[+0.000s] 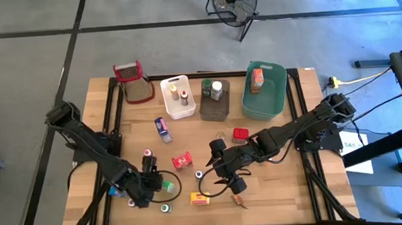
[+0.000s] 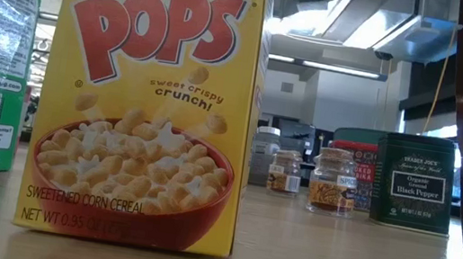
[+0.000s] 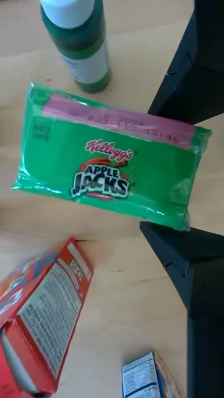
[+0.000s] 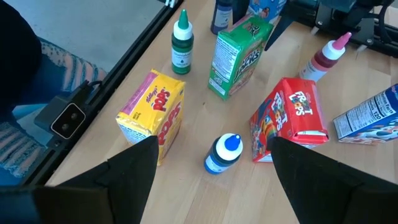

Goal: Pick & Place Kitchen Items
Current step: Put the green cereal box into the green bin

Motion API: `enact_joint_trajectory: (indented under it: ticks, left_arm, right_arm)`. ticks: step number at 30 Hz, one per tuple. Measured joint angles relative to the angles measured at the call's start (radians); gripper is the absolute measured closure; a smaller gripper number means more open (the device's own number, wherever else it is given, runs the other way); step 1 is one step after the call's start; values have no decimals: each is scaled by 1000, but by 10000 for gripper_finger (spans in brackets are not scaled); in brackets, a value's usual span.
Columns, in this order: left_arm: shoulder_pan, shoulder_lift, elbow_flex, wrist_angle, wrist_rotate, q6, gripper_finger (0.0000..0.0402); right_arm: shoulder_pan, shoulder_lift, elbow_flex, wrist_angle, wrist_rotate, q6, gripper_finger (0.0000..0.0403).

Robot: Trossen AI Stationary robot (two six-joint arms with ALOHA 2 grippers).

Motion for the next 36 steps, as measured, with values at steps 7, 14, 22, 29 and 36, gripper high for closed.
enact_joint_trajectory:
  ticks: [7,14,22,29,36]
  left_arm:
    - [0,2,0,0,-33,-1,167]
    - [0,2,0,0,-40,0,197]
    - [0,2,0,0,-37,16,271]
    - [0,-1,48,-57,0,16,300]
    - [8,-2,274,-321,-64,8,301]
  right_arm:
    - [0,0,0,2,0,8,89]
    - [0,0,0,6,0,9,89]
    - [0,0,0,5,0,11,89]
    - [0,0,0,5,1,11,89]
    - [-7,0,0,27,30,8,89]
